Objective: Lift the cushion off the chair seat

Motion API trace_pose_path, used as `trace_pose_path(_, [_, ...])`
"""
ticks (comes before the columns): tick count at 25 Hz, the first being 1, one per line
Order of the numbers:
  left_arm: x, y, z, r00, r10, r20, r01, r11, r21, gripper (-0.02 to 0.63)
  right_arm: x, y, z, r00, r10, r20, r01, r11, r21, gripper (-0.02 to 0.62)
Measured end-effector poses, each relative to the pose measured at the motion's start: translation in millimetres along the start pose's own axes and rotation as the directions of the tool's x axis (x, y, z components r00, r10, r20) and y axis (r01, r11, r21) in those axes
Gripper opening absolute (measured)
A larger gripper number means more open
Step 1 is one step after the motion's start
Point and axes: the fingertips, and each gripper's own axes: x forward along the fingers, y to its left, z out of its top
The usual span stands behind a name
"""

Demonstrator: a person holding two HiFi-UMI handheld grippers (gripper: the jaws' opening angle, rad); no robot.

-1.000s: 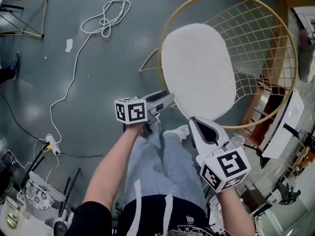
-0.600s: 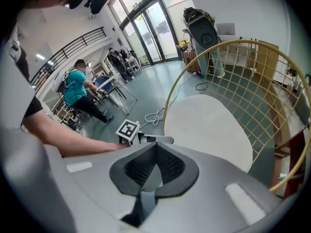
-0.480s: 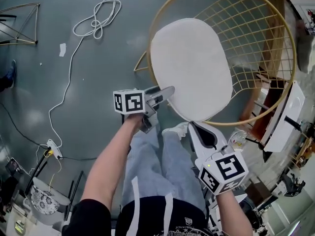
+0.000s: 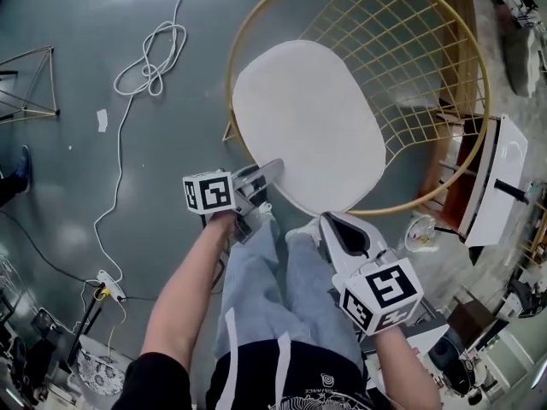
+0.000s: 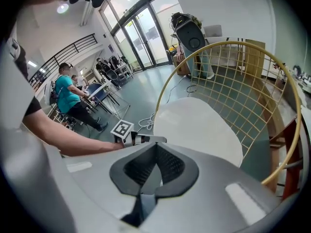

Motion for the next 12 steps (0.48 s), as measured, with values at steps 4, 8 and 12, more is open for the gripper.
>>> trace_pose_path(4, [-2, -19, 1, 1.0, -0.018, 0.01, 0.018, 1.0, 0.004, 0.052, -9, -4, 3, 1.0, -0.018, 0.005, 0.018, 1.0, 0.009, -0.003])
trace_pose_path(8, [1, -44, 4, 0.999, -0.038, 0.02, 0.038, 0.999, 0.017, 0.049, -17, -5, 13, 0.999, -0.03, 0.028, 0.03, 1.0, 0.009, -0.003])
trace_pose_path(12, [4, -72, 4, 0.998, -0.059, 0.023, 0.058, 0.998, 0.033, 0.048, -30, -5, 26, 0.997, -0.043, 0.068, 0.041, 0.999, 0.026, -0.003])
